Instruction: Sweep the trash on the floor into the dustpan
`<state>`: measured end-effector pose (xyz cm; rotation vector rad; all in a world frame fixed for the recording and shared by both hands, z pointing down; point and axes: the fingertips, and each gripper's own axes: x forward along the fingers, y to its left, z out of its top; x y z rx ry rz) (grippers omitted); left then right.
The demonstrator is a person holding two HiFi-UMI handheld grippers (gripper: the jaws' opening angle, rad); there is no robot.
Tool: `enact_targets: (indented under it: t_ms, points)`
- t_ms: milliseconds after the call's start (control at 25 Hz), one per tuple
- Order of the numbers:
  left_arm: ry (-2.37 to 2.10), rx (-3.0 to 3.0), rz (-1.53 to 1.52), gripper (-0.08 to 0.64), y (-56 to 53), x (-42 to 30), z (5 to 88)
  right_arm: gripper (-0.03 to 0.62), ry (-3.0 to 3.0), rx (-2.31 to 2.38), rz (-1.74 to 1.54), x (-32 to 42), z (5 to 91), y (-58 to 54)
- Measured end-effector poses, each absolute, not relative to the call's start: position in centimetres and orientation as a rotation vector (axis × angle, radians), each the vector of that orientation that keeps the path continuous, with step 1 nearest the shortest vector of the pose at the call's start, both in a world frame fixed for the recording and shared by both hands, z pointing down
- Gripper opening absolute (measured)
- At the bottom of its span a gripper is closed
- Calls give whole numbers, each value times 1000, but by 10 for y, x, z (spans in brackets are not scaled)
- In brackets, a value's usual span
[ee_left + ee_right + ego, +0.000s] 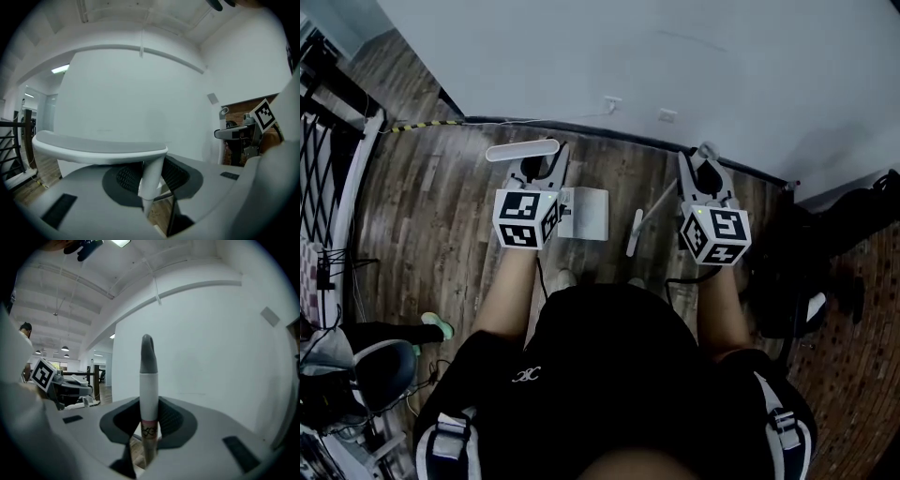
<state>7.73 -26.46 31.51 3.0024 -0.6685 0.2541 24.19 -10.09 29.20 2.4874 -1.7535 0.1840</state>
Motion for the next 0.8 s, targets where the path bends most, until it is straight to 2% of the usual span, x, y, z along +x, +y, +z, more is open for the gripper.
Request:
enact_targets:
  t_ms: [440, 800]
  points:
    - [-533, 3000, 206, 109, -232, 129, 297, 97, -1683, 2570, 176, 284, 291, -63]
    - [-500, 3027, 229, 107, -214, 137, 297, 97, -1637, 2588, 146, 291, 291, -46]
